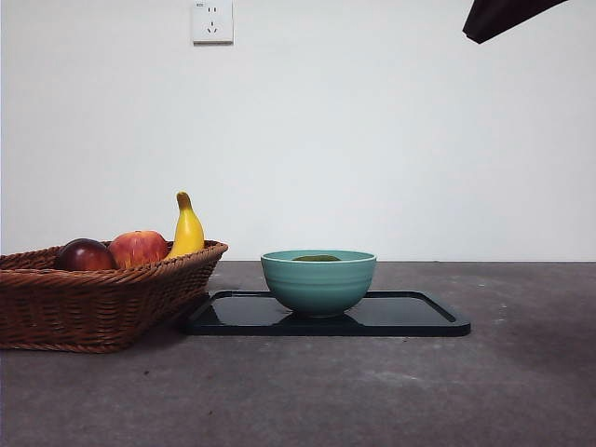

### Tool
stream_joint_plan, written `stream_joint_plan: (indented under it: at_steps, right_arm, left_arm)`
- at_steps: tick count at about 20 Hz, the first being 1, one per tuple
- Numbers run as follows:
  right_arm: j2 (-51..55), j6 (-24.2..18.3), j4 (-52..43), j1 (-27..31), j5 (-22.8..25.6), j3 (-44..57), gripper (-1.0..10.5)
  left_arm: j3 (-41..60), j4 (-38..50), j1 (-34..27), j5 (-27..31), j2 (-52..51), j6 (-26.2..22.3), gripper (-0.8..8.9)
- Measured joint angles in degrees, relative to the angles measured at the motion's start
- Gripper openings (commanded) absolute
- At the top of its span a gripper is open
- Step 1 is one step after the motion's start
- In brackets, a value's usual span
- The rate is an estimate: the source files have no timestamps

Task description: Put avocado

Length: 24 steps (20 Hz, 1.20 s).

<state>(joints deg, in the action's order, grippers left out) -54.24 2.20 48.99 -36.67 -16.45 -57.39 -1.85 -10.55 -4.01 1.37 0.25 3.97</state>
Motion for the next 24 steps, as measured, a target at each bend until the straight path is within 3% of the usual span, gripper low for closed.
stream_joint_plan:
  at_steps: [10,14,19,24]
  right_arm:
    - [1.4,-0.3,0.0,1.8,0.0,0.0,0.1]
    - [9.8,-0.9,-8.8,12.6,0.0,3.0,0.1]
    - [27.1,-0.2,-29.2,29.9,0.5,19.8,0.1]
    - [40.3,-0.2,-40.0,36.8,7.3,35.5,0.1]
  left_arm:
    - [0.0,0.0,0.0,0.0,0.0,0.0,0.07]
    - [0.0,0.0,0.0,0.0,0.0,0.0,0.07]
    - [0.0,0.0,0.0,0.0,0.0,0.0,0.06]
    - [0.0,0.0,0.0,0.0,0.0,0.0,0.06]
